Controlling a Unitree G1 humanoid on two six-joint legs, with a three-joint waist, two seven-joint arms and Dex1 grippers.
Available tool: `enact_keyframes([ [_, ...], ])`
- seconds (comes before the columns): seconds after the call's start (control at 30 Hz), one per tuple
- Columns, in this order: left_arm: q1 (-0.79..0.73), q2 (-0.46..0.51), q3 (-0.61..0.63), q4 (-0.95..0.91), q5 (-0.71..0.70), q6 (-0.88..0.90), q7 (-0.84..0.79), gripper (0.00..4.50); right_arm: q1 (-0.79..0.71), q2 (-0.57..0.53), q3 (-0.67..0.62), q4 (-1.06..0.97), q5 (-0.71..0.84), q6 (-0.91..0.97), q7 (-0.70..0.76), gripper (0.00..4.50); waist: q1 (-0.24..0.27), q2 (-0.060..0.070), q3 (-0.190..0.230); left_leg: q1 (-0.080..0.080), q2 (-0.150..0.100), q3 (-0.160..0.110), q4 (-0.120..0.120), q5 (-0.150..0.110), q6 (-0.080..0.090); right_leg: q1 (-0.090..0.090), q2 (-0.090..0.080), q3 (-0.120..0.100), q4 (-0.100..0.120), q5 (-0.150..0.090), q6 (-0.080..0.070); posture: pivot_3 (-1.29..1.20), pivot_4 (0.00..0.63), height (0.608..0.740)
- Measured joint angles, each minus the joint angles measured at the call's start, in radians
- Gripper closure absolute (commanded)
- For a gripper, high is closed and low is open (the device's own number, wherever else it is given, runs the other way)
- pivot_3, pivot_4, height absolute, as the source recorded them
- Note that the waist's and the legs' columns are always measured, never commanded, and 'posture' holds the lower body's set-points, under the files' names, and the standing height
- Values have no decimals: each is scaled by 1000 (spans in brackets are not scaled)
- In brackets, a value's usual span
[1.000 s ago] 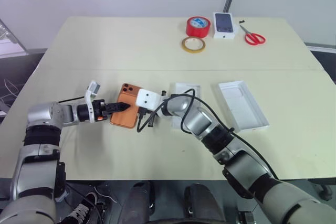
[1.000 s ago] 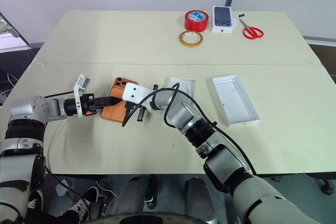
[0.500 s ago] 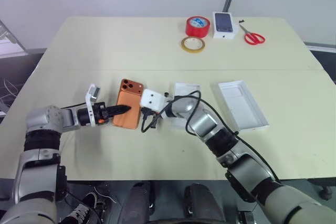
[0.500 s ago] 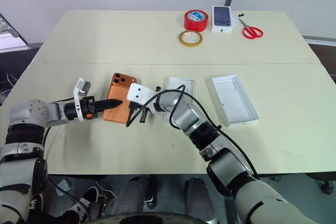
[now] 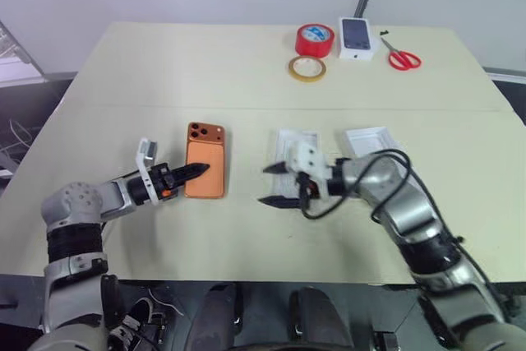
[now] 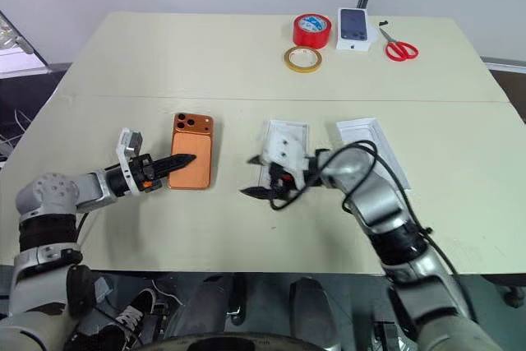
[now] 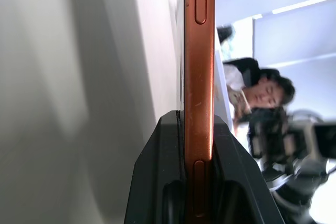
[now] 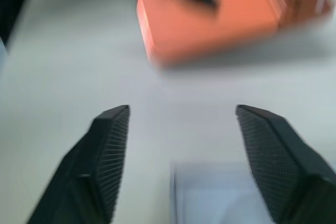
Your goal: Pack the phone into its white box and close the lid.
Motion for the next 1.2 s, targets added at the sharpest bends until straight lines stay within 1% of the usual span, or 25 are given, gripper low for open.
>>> enact_keyframes([
  [0.1, 4, -41, 0, -30, -30, 12, 29, 4500, 72, -46, 1, -14, -18, -99, -1, 1102, -1, 0, 0, 0, 1, 0, 0, 0, 0, 0, 1, 0, 0, 0, 0, 0, 150, 728],
  [0.13, 5, -50, 0, -41, -36, 12, 43, 4500, 103, -63, 1, -16, -24, -122, -3, 1331, -2, 0, 0, 0, 1, 0, 0, 0, 0, 0, 1, 0, 0, 0, 0, 0, 150, 728],
  [0.2, 5, -52, 0, -49, -45, 11, 61, 4500, 138, -79, -4, -14, -29, -152, -9, 2003, -5, -1, 0, 0, 1, 0, 0, 0, 0, 0, 1, 0, 0, 0, 0, 0, 150, 728],
  [0.27, 5, -52, 0, -50, -49, 10, 70, 4500, 145, -79, -14, -13, -29, -172, -23, 3008, -4, -1, 0, 0, 1, 0, 0, 1, -1, -1, 1, 0, 0, 0, 0, 0, 150, 728],
  [0.3, 5, -52, 0, -50, -50, 10, 75, 4500, 146, -82, -19, -13, -31, -181, -29, 3433, -2, -1, 0, 0, 1, 0, 0, 1, -1, 0, 1, 0, 0, 0, 0, 0, 150, 728],
  [0.37, 5, -52, 0, -50, -51, 10, 84, 4500, 146, -98, -23, -10, -48, -199, -44, 3433, 0, -1, 0, 0, 1, 0, 1, 1, -1, 0, 1, 0, 0, 0, 0, 0, 150, 728],
  [0.73, -1, -51, -7, -48, -72, 9, 94, 4500, 148, -96, -26, -6, -39, -184, -75, 3433, 1, -1, 1, 0, 1, 0, 1, 2, -3, 1, 1, 0, 0, 0, 0, 0, 150, 728],
  [0.77, -1, -52, -7, -48, -72, 9, 97, 4500, 148, -97, -24, -3, -45, -185, -75, 3996, 1, -1, 0, 0, 1, 0, 1, 2, -3, 1, 1, 0, 0, 0, 0, 0, 150, 728],
  [0.8, -1, -52, -7, -49, -73, 9, 101, 4500, 149, -99, -23, 2, -49, -186, -75, 4286, 1, -1, 1, 0, 1, 0, 1, 2, -3, 1, 1, 0, 0, 0, 0, 0, 150, 728],
  [0.83, -1, -53, -7, -49, -74, 9, 103, 4500, 149, -101, -22, 10, -53, -189, -75, 4454, 1, -1, 1, 0, 1, 0, 1, 2, -3, 1, 1, 0, 0, 0, 0, 0, 150, 728],
  [0.97, -5, -64, -7, -54, -85, 30, 134, 4500, 149, -104, -20, 13, -65, -206, -70, 4454, 2, -1, 0, 0, 1, 0, 2, 2, -3, 1, 1, 0, 0, 0, 0, 0, 150, 728],
  [1.07, -18, -90, -6, -67, -88, 37, 181, 4500, 150, -102, -25, -1, -36, -170, -65, 4454, 3, -1, 1, 0, 1, 0, 2, 2, -3, 1, 1, -1, 0, 0, 0, 0, 150, 728],
  [1.2, -83, -171, 23, -106, -116, 44, 258, 4500, 138, -93, -27, -61, -3, -110, -72, 4454, 6, -1, 1, 0, 1, 0, 3, 2, -3, 1, 2, -1, 0, 0, 0, 0, 150, 728],
])
